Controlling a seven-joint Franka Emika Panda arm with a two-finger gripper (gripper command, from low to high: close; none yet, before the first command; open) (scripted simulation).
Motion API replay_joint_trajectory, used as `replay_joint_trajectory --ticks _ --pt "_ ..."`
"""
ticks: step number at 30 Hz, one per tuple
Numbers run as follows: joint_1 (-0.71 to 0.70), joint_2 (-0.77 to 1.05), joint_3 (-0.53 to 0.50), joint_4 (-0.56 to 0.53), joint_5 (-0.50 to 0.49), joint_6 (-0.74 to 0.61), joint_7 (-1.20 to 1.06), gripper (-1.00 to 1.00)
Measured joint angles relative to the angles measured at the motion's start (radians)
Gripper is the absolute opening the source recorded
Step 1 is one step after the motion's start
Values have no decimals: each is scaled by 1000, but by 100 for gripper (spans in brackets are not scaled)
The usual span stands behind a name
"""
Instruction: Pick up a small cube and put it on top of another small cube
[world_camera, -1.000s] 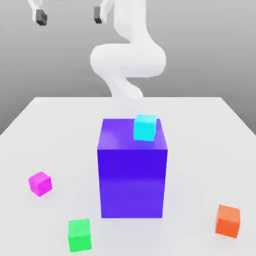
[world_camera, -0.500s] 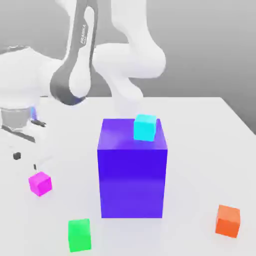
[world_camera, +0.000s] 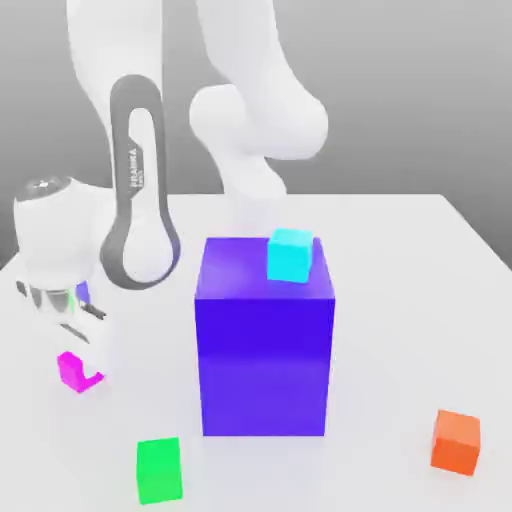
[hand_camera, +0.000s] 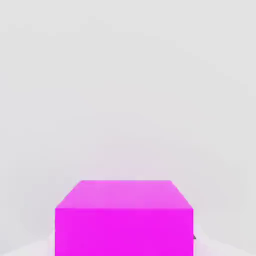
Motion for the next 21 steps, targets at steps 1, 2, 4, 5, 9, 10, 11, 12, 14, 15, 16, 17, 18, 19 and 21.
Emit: replay_joint_trajectory --ticks 1,2,4,5,9,10,11,12,14,15,16,17,18,19,21 --pt "28 -30 -35 -7 -31 -24 23 -100" --pt "52 -63 -69 -15 -72 -48 54 -100" --pt "93 -135 -131 -32 -158 -101 119 -100" --pt "99 -171 -148 -40 -204 -128 153 -100" --pt "209 -208 -106 28 -273 -231 307 -100" --pt "245 -206 -88 56 -278 -256 348 -100" --pt "281 -202 -70 84 -283 -281 389 -100" --pt "316 -199 -52 113 -287 -306 431 -100" --pt "382 -191 -13 172 -296 -355 513 -100" --pt "418 -187 3 201 -299 -380 554 -100" --pt "435 -171 14 220 -297 -384 577 -100" --pt "439 -145 22 231 -291 -369 586 -100" --pt "440 -114 27 238 -282 -344 585 -100" --pt "437 -80 35 242 -273 -315 582 -100" --pt "429 -18 48 247 -255 -258 571 100"
